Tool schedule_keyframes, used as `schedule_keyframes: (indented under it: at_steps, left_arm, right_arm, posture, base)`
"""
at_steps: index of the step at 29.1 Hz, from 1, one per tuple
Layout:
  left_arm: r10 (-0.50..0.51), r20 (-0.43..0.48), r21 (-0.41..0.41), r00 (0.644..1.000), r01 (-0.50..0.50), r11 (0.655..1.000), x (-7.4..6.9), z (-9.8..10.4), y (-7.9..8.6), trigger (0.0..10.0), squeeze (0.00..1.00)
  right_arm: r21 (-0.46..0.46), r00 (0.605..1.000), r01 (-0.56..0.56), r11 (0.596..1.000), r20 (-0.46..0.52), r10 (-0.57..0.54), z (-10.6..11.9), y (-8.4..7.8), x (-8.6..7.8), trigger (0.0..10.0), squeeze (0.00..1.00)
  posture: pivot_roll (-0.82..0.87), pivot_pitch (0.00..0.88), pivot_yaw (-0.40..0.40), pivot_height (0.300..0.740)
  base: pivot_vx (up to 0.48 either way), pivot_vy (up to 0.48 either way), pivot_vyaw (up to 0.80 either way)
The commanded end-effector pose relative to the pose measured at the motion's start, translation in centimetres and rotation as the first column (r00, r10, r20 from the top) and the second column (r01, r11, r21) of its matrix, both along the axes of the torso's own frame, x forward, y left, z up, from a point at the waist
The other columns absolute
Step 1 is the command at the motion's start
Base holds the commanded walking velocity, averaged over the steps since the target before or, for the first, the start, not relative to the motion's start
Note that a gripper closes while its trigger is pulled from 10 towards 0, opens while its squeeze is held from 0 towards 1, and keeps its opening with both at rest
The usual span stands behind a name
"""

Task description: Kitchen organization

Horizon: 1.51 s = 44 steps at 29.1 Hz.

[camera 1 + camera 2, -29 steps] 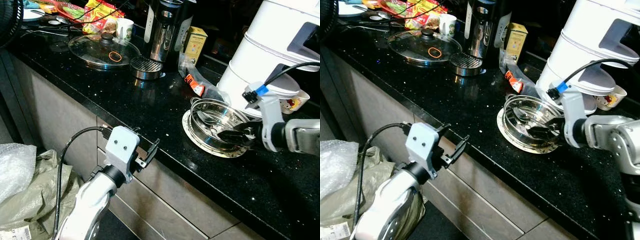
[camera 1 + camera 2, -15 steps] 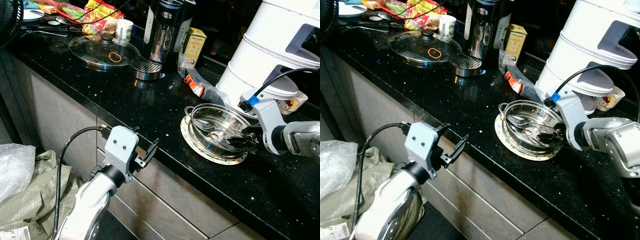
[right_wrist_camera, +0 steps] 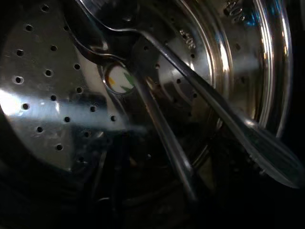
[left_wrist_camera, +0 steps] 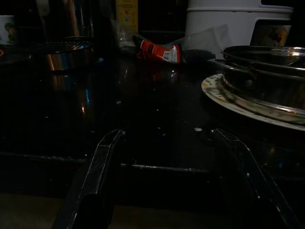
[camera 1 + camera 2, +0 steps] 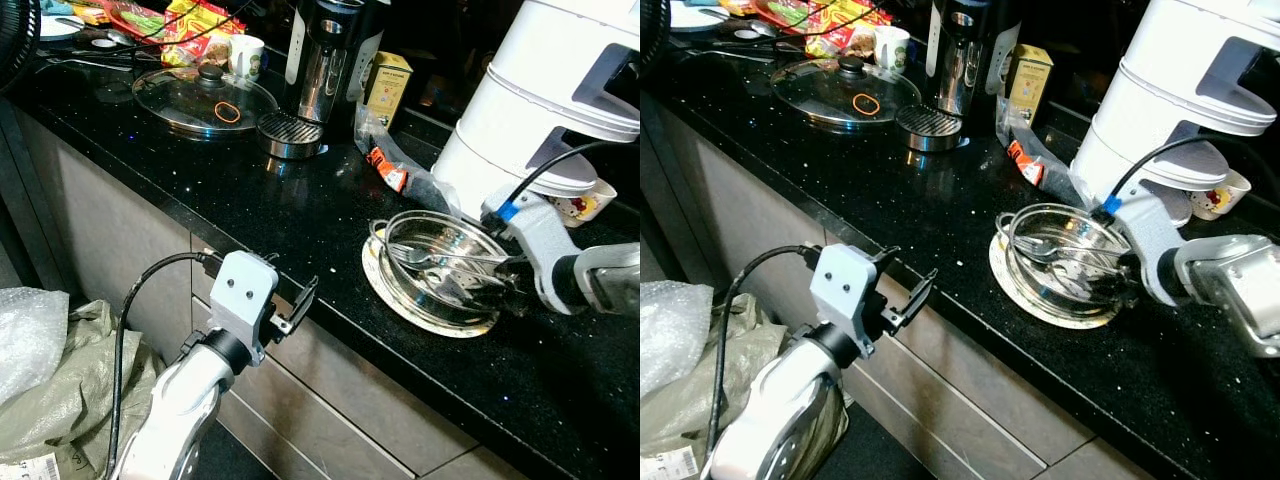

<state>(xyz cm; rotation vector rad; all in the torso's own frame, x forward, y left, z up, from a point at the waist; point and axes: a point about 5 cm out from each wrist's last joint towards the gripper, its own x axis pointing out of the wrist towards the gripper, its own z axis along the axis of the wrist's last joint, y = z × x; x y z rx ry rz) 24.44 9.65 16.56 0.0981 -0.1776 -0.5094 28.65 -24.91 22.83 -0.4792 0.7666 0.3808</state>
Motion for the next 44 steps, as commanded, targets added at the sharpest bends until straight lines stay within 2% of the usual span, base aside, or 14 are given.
schedule_keyframes:
  at_steps: [1,6,11,15,21,28,38,44]
  left_arm:
    - [-0.012,-0.007,-0.001,1.000,0.012,1.000,0.1,-0.3,-0.5,10.0,0.00]
    - [-0.014,-0.008,0.000,1.000,0.014,1.000,0.0,-0.4,-0.5,10.0,0.00]
    - [-0.016,-0.009,-0.001,1.000,0.016,1.000,0.0,-0.4,-0.6,10.0,0.00]
    - [-0.018,-0.009,-0.002,1.000,0.018,1.000,0.0,-0.4,-0.6,10.0,0.00]
    - [-0.018,-0.009,-0.005,1.000,0.018,1.000,0.1,-0.3,-0.6,10.0,0.00]
    - [-0.018,-0.009,-0.006,1.000,0.018,1.000,0.1,-0.3,-0.6,10.0,0.00]
    - [-0.015,-0.009,-0.008,1.000,0.015,1.000,0.1,-0.3,-0.6,10.0,0.00]
    - [-0.016,-0.009,-0.010,1.000,0.016,1.000,0.1,-0.3,-0.6,10.0,0.00]
  right_arm:
    - [-0.047,0.999,0.032,0.998,-0.011,-0.033,-0.2,-0.8,-0.1,0.0,0.00]
    - [-0.081,1.000,-0.023,0.996,-0.005,0.023,0.1,-0.3,0.0,0.0,0.00]
    - [-0.078,0.999,-0.048,0.996,0.011,0.049,0.3,0.1,0.2,0.0,0.00]
    - [-0.017,0.993,-0.118,0.993,0.026,0.119,0.7,1.4,0.0,0.0,0.00]
    - [0.058,0.978,-0.205,0.977,0.052,0.202,1.7,2.4,-0.5,0.0,0.00]
    - [0.163,0.972,-0.236,0.958,0.054,0.230,2.6,2.7,-1.0,0.0,0.00]
    - [0.213,0.985,-0.168,0.962,0.009,0.170,2.2,2.3,-0.9,0.0,0.00]
    - [0.236,0.980,-0.194,0.952,0.001,0.199,2.3,2.2,-1.3,0.0,0.00]
  posture:
    - [0.12,0.000,-0.219,0.740]
    - [0.12,0.000,-0.223,0.740]
    - [0.12,0.000,-0.224,0.740]
    - [0.12,0.000,-0.223,0.740]
    - [0.12,0.000,-0.222,0.740]
    - [0.11,0.000,-0.222,0.740]
    - [0.11,0.000,-0.222,0.740]
    - [0.11,0.001,-0.224,0.740]
  base:
    - [0.000,0.000,0.00]
    - [0.000,0.000,0.00]
    - [0.000,0.000,0.00]
    - [0.000,0.000,0.00]
    - [0.000,0.000,0.00]
    - [0.000,0.000,0.00]
    - [0.000,0.000,0.00]
    - [0.000,0.000,0.00]
